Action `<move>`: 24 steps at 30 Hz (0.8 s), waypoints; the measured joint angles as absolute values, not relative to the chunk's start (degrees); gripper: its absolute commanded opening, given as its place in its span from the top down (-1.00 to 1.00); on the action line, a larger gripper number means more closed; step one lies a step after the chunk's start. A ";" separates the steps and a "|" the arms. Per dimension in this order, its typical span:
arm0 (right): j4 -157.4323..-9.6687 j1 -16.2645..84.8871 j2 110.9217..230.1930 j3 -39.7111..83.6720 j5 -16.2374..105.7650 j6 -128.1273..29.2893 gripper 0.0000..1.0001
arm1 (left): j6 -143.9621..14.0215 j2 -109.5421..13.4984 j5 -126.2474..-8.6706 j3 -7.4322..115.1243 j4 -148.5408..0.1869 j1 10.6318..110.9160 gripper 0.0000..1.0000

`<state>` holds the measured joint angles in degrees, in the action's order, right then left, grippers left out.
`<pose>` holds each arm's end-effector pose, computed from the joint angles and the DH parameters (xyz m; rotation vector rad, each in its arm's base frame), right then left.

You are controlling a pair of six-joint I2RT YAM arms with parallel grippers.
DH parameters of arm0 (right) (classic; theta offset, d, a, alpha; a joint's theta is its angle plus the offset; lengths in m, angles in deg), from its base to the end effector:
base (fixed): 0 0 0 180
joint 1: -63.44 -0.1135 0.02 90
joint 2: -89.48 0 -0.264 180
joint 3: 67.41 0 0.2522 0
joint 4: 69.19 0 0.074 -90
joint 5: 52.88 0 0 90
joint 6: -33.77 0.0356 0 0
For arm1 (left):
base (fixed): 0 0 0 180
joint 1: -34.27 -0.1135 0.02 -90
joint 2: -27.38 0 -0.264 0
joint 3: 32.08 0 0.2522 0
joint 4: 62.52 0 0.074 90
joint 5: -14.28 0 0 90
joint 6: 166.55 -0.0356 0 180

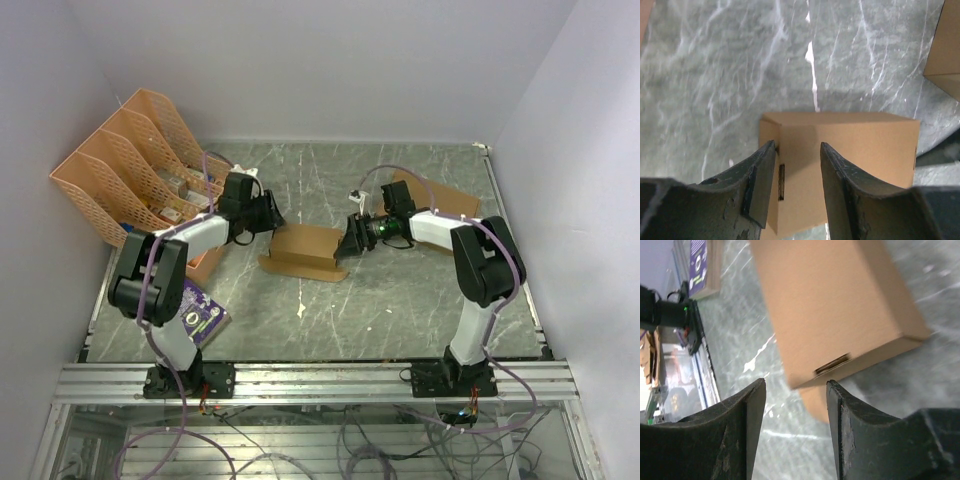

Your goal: Fold the paper box

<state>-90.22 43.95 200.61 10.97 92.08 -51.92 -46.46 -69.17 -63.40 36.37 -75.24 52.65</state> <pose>0.3514 0.1553 0.1471 -0.7167 2.3091 1.3738 0.3344 -0.1191 0.1859 -0.1246 2.3559 -0.6745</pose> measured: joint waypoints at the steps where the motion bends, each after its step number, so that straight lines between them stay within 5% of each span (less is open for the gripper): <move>1: -90.51 43.95 198.84 9.24 92.63 -52.24 -0.03 | -47.56 -70.68 -62.94 38.08 -75.55 52.65 -0.03; 12: -104.69 48.61 188.35 5.83 94.05 -70.65 -0.13 | -60.23 -86.83 -55.99 58.10 -79.48 54.70 -0.11; 19: -102.22 53.59 189.07 17.17 89.09 -75.70 -0.22 | -67.34 -86.17 -55.84 63.85 -76.47 55.27 -0.14; 24: -101.68 49.74 198.20 28.08 87.97 -75.33 -0.29 | -67.42 -74.65 -57.96 57.44 -72.58 55.18 -0.05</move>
<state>-101.68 49.74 198.20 28.08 87.97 -75.33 -67.42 -74.65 -57.96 57.44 -72.58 55.18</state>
